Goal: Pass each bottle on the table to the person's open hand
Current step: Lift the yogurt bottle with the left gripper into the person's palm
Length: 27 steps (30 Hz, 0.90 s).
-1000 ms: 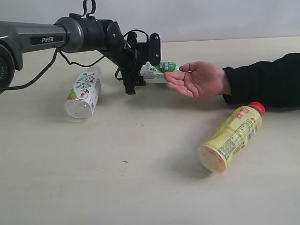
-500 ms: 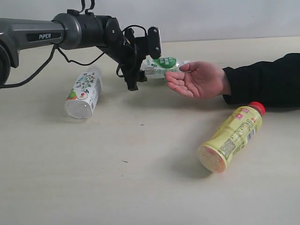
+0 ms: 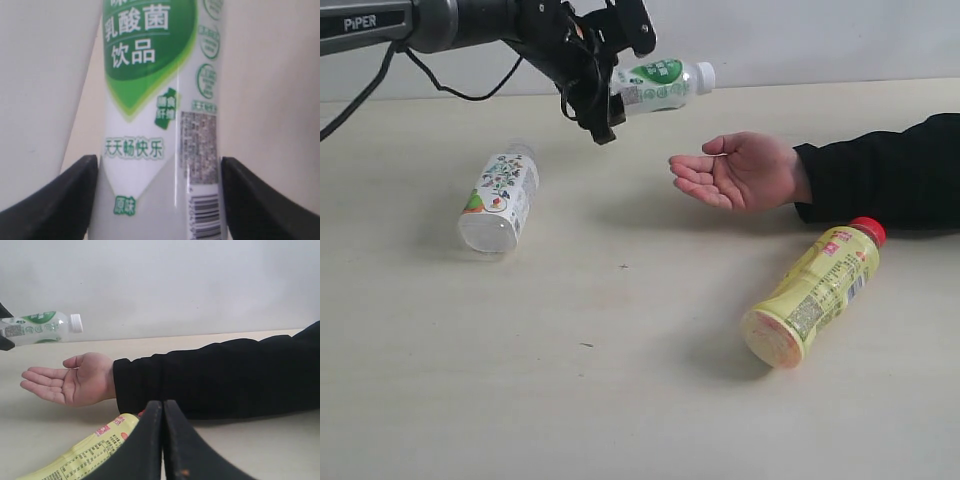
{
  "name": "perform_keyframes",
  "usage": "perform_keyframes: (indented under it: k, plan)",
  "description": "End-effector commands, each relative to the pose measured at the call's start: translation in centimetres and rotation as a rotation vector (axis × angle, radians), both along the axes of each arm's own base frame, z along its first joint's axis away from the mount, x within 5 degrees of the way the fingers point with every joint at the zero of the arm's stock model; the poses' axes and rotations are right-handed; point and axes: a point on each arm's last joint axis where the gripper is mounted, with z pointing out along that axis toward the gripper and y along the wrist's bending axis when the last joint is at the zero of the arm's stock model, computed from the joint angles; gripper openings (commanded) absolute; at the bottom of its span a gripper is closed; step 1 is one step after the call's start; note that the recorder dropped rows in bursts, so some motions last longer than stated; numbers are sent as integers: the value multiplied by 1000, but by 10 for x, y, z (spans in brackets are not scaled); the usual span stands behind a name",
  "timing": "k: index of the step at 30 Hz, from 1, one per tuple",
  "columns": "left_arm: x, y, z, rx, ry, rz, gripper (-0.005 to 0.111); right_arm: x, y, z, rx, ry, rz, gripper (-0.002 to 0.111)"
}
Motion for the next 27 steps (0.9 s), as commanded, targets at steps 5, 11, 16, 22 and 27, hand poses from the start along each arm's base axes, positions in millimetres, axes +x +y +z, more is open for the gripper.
perform_keyframes:
  k: [5, 11, 16, 22, 27]
  plan:
    - [-19, 5, 46, -62, 76, 103, 0, 0, 0, -1, 0, -5, 2, 0]
    - [-36, 8, 63, -77, 180, 183, 0, 0, 0, -1, 0, -5, 2, 0]
    - [-55, -5, 72, -110, 259, 252, 0, 0, 0, -1, 0, -5, 2, 0]
    - [-81, -28, 70, -48, 295, 370, 0, 0, 0, -1, 0, -5, 2, 0]
    - [-104, -49, 72, -18, 217, 533, 0, 0, 0, -1, 0, -5, 2, 0]
